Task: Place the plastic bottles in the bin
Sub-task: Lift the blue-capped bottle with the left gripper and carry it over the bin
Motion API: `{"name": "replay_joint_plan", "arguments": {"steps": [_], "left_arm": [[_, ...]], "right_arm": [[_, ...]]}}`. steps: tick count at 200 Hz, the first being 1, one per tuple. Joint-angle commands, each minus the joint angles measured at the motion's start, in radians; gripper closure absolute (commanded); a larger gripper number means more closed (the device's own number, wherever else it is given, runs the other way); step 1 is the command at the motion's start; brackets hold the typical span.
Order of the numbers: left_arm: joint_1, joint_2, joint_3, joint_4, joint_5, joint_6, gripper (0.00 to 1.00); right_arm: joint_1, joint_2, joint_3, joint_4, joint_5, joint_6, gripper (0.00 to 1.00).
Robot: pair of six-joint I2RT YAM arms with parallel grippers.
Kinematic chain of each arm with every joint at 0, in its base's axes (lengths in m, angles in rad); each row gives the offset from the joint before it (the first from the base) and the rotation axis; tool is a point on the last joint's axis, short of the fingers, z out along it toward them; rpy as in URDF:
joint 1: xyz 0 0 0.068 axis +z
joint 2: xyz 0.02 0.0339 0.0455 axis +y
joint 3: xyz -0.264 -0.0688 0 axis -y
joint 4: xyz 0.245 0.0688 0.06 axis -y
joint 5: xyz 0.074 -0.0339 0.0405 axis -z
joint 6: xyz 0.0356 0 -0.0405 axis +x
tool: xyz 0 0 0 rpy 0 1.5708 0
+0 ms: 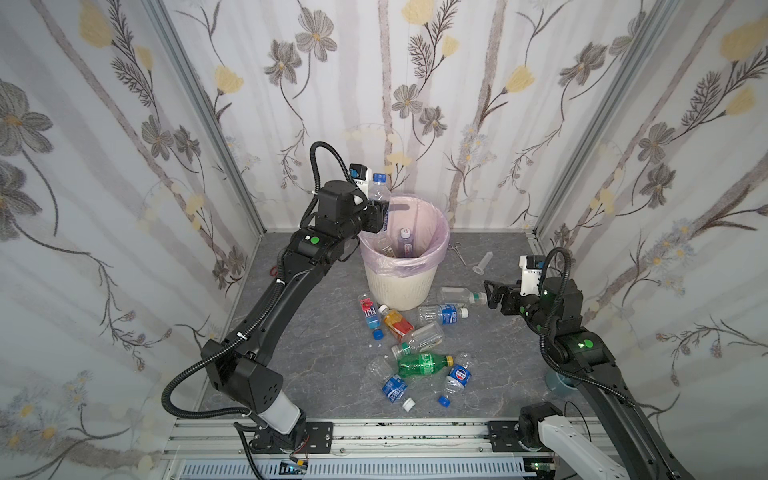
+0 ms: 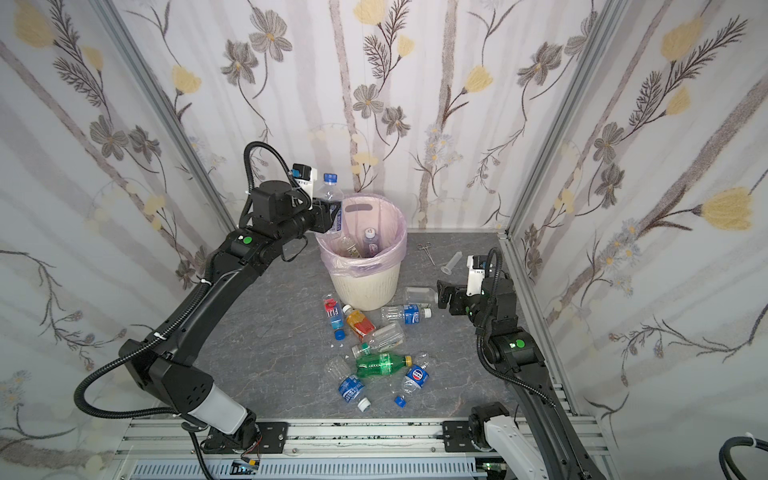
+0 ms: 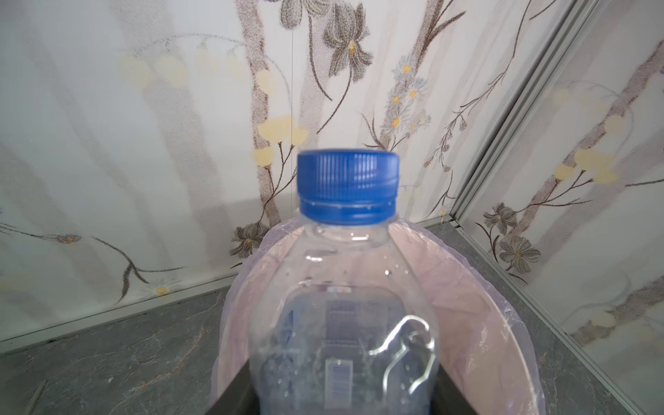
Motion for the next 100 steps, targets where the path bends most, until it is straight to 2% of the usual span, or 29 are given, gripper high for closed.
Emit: {"name": "replay_joint_plan", "arguments": {"steps": [1,100], "left_arm": [[-0.009,0.019,0.014,0.043,-0.032,-0.027,0.47],[-0.022,0.062,0.014,0.041,-0.044,-0.045,0.46]], "right_arm": [[0.001,-0.001,-0.004,0.01,-0.011,-0.003,0.0],[0.001,-0.001,-0.01,0.015,-0.007,-0.005,0.0]]}}
